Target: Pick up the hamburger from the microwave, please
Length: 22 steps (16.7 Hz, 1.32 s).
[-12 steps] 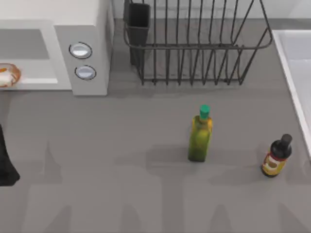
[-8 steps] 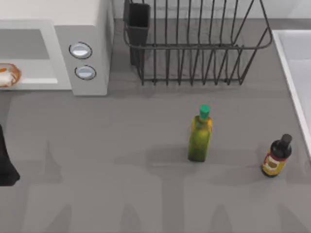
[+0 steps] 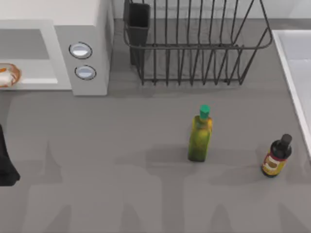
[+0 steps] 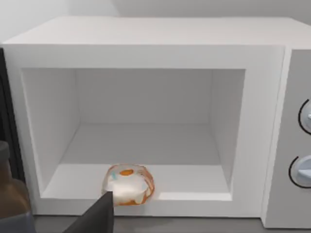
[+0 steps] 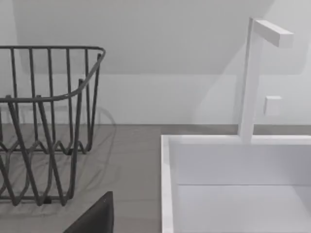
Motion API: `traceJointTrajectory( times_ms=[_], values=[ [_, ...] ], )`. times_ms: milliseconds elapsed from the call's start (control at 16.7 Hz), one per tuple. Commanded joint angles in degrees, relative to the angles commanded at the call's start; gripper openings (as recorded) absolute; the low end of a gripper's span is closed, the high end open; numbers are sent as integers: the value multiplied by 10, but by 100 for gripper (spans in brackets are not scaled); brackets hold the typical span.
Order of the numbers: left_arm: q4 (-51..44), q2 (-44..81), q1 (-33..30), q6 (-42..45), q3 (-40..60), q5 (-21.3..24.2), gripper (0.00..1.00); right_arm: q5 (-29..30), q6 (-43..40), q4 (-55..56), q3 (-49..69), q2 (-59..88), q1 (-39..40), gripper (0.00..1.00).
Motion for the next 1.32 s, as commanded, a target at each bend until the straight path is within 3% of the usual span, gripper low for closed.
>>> traceJointTrajectory(
  times_ms=[840,1320],
  values=[
    [9,17,0,1,6,1,100,0,0,0,0,0,0,100],
    [152,297,9,12,104,23,100,0,0,0,0,0,0,100]
  ],
)
